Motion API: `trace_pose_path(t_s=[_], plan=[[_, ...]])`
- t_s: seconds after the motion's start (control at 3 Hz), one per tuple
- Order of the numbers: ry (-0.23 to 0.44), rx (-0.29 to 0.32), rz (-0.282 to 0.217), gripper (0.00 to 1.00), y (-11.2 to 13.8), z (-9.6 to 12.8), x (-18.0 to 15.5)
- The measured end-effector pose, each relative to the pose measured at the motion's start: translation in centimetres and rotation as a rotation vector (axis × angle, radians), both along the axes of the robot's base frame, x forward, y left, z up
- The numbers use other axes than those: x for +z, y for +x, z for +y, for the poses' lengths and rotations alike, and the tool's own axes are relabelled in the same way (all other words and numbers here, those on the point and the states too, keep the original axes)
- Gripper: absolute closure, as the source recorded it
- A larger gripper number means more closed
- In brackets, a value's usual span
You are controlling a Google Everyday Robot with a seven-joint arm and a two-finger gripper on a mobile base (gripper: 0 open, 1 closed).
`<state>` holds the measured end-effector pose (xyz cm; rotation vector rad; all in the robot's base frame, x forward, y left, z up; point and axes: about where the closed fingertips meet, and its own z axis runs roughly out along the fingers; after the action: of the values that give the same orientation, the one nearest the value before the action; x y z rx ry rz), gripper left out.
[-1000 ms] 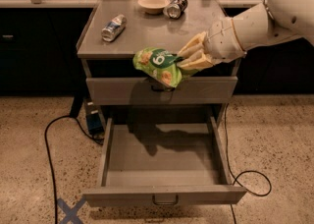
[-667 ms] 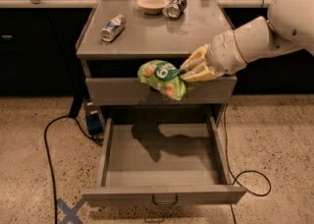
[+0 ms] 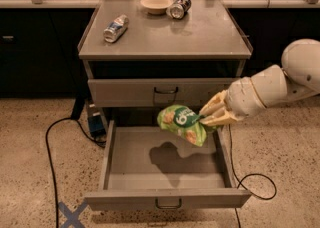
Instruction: Place green rice chip bag into middle drawer
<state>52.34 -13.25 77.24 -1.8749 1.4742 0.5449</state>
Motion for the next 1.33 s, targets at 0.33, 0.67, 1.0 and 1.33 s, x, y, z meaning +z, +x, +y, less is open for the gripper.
trace_pose_path(t_s=[0.33, 0.67, 1.0, 1.33], plan=[[0.011, 0.01, 0.085, 1.0, -2.8, -2.4, -5.0], [0.053, 0.039, 0.106, 1.0, -3.3, -2.8, -7.8], [0.152, 0.087, 0.124, 1.0, -2.8, -0.8, -12.0], [0.152, 0.087, 0.124, 1.0, -2.8, -0.8, -12.0]])
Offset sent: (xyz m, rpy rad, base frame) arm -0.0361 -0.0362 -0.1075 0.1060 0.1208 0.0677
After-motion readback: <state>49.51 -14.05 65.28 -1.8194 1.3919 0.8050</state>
